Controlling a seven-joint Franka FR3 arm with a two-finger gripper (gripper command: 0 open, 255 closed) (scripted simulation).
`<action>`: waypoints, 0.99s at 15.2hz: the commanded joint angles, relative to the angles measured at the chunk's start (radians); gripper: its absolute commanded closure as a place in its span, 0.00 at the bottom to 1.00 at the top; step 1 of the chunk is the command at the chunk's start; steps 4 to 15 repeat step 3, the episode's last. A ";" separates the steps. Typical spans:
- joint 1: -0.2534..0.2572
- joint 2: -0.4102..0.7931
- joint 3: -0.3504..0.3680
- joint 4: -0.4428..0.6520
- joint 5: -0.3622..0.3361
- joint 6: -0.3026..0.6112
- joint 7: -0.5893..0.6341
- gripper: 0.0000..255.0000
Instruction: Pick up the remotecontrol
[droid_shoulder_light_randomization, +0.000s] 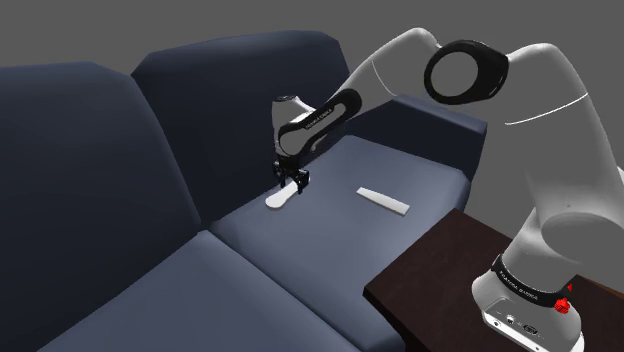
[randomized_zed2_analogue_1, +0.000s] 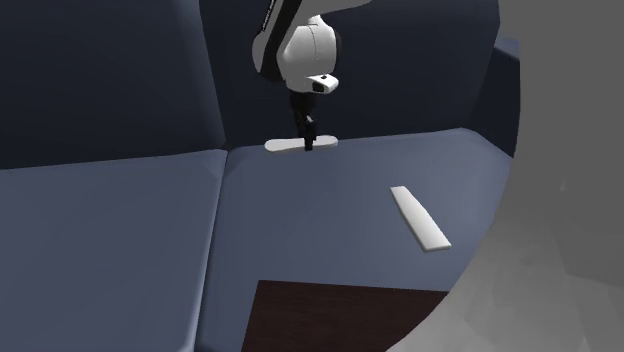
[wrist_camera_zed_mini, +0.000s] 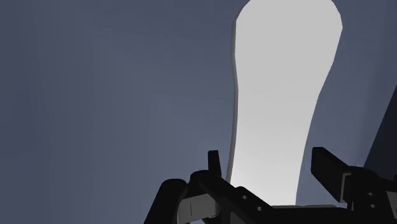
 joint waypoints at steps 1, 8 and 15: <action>-0.003 -0.017 0.003 0.005 0.004 -0.021 -0.005 1.00; -0.003 -0.018 0.004 0.005 0.005 -0.022 -0.005 1.00; -0.003 -0.018 0.004 0.005 0.005 -0.022 -0.005 1.00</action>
